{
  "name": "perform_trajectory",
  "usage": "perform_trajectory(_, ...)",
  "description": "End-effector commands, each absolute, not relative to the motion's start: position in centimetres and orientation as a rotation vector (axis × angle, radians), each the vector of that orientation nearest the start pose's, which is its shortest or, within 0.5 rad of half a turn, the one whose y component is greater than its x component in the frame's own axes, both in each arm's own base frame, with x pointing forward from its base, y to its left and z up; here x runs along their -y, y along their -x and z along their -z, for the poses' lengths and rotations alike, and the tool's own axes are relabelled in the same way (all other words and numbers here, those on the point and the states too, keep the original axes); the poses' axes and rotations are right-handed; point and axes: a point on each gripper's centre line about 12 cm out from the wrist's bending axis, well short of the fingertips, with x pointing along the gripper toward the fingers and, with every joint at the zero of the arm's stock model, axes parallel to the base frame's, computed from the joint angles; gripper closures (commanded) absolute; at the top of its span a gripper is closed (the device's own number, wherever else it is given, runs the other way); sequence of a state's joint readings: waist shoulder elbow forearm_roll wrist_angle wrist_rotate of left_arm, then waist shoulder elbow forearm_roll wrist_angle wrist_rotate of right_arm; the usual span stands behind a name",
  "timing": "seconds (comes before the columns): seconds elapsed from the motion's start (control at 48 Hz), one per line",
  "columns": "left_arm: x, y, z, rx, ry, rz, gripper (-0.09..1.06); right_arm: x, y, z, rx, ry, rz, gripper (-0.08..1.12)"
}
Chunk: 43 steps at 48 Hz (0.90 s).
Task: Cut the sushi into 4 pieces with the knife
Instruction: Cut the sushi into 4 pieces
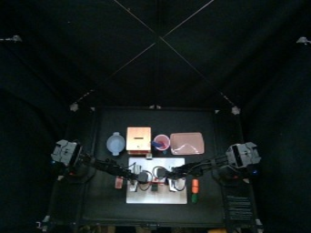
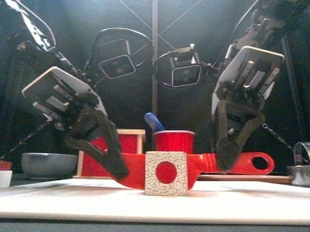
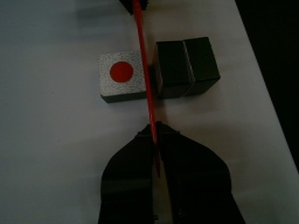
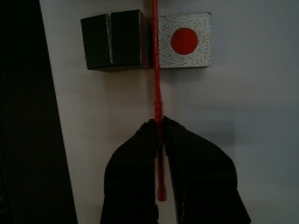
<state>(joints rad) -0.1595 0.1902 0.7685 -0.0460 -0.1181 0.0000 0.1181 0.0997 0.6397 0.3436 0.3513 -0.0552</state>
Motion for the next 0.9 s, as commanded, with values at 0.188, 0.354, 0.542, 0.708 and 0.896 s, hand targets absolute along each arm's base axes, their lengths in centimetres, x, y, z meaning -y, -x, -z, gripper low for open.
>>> perform_trajectory(0.188,2.2,-36.3,-7.4,-0.853,-0.069,0.082,0.56,-3.2,-36.3,-11.5,-1.091,-0.213,-0.025,0.81)
perform_trajectory(0.354,1.1,-36.5,-7.9,-0.837,-0.089,0.071,0.56,-2.7,-36.3,-12.1,-1.076,-0.205,-0.018,0.81)
perform_trajectory(0.542,0.4,-36.6,-8.4,-0.826,-0.105,0.065,0.56,-1.9,-36.3,-12.9,-1.054,-0.203,-0.006,0.81)
perform_trajectory(0.708,0.4,-36.6,-10.4,-0.773,-0.112,0.065,0.56,-2.0,-36.2,-14.9,-1.035,-0.190,-0.022,0.81)
perform_trajectory(0.896,1.5,-36.2,-14.6,-0.658,-0.128,0.090,0.56,-2.9,-35.8,-17.9,-0.978,-0.193,-0.056,0.81)
